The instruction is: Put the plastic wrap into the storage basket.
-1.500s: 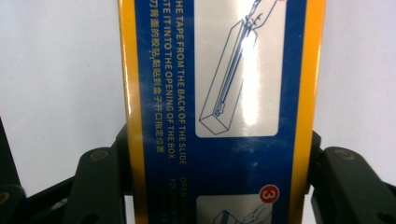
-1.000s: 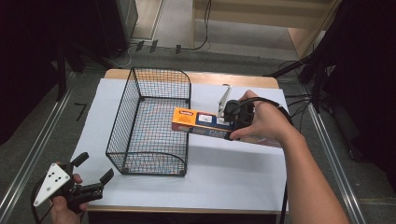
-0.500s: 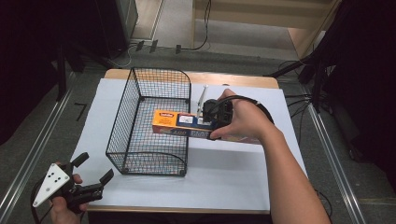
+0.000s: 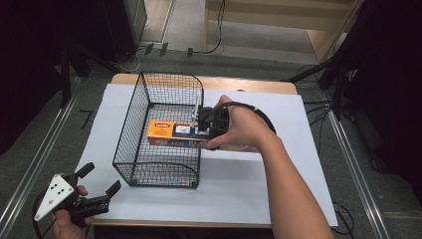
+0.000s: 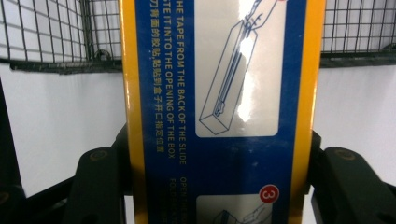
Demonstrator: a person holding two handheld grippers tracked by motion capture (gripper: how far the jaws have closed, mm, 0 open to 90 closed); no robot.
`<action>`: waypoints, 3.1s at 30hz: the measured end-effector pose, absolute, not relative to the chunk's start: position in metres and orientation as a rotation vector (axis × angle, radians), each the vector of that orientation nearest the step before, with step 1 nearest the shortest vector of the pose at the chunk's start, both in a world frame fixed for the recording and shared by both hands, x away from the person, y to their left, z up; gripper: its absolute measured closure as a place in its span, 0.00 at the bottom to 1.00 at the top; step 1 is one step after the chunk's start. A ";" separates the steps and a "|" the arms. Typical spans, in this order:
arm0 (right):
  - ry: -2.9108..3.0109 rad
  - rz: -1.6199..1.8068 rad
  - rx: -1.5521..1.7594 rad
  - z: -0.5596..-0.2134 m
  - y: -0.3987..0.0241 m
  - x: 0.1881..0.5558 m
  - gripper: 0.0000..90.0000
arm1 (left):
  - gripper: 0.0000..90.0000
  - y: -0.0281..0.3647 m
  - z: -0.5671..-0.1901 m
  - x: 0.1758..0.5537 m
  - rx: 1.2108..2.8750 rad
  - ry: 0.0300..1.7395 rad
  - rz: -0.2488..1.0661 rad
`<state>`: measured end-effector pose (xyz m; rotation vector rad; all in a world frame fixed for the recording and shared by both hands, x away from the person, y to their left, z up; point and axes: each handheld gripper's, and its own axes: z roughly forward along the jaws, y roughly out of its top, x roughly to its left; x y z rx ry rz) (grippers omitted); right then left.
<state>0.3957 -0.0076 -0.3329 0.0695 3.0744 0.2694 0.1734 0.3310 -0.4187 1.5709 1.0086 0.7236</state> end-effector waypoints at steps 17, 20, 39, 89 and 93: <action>3.073 0.243 0.064 -0.332 0.024 0.396 0.46 | 0.02 0.332 -0.419 0.174 1.572 1.014 0.714; 3.071 0.243 0.053 -0.332 0.026 0.396 0.46 | 0.02 0.332 -0.419 0.174 1.572 1.016 0.715; 3.088 0.251 0.192 -0.313 -0.018 0.401 0.16 | 0.02 0.332 -0.420 0.175 1.576 1.029 0.713; 3.021 0.527 0.512 -0.378 -0.182 0.370 0.15 | 0.02 0.329 -0.422 0.177 1.593 1.034 0.719; 2.996 0.555 0.561 -0.386 -0.192 0.361 0.15 | 0.02 0.329 -0.422 0.177 1.594 1.033 0.720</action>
